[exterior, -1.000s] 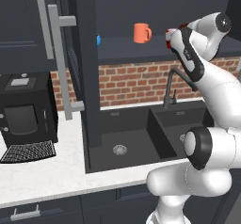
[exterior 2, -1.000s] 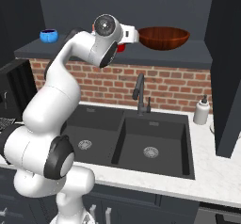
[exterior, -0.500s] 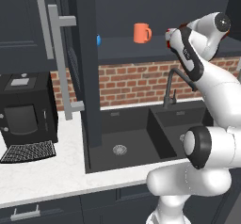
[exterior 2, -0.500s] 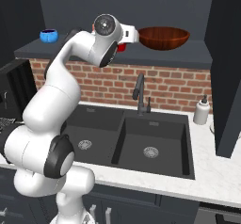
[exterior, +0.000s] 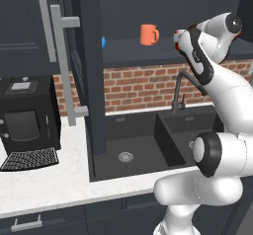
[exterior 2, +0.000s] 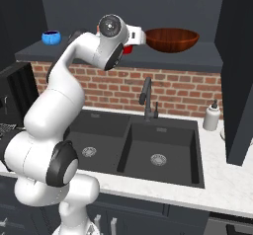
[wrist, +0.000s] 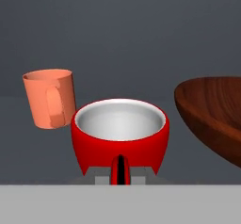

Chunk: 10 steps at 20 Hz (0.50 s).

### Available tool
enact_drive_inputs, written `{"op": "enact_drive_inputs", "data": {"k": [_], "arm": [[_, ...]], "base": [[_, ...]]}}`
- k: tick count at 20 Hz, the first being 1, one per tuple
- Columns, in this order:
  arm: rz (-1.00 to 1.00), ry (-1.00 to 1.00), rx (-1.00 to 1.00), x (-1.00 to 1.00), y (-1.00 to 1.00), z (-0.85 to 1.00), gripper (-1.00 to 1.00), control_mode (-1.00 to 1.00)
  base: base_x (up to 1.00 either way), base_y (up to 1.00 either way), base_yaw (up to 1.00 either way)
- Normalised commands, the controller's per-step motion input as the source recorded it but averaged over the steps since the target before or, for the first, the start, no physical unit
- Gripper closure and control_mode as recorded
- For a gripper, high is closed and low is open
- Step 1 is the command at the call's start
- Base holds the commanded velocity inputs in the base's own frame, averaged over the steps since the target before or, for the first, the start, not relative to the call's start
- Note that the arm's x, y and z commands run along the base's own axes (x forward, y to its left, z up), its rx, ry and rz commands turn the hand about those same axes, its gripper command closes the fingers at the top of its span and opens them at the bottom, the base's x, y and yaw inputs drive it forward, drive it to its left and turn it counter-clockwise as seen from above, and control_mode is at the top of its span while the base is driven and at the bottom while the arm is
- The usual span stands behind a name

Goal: Gather all objects into one cabinet and sort the glasses and bowls to opposite sides.

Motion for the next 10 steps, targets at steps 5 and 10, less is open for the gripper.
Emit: {"op": "enact_drive_inputs", "data": {"k": [5,10], "arm": [[0.0,0.0,0.0,-0.15,0.0,0.0,1.0,-1.0],[0.0,0.0,0.0,-0.44,0.0,0.0,1.0,-1.0]], "base": [[0.0,0.0,0.0],[0.0,0.0,0.0]]}}
